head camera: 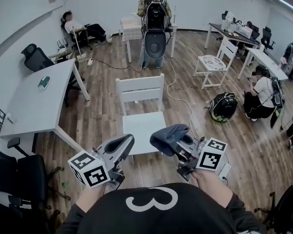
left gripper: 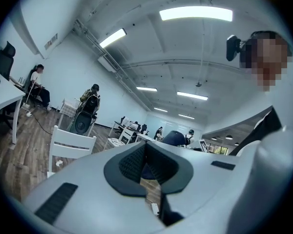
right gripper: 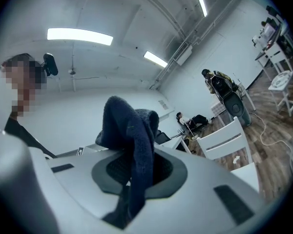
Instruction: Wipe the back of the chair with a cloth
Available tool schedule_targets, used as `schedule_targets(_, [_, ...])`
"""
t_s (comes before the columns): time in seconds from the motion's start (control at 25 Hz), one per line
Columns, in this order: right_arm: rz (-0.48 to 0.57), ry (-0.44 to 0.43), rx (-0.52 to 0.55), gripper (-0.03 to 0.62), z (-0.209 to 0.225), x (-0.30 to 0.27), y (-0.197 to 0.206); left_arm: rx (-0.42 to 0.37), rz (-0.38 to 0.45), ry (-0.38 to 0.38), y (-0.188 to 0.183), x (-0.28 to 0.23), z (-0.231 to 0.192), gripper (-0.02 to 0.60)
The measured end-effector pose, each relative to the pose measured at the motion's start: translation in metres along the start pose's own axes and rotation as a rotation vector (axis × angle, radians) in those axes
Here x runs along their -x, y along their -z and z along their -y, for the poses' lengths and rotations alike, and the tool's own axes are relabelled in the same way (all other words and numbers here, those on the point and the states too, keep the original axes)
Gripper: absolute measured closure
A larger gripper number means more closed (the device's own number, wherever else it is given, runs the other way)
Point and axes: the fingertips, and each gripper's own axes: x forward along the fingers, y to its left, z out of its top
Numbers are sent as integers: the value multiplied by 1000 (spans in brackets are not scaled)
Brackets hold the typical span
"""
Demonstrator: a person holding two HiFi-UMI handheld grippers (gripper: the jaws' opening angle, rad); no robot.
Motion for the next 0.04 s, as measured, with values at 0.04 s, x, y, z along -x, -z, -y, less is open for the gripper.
schedule_targets(0.04, [-3, -4, -4, 545, 2, 2, -4, 0, -1, -4, 0, -4, 3, 568])
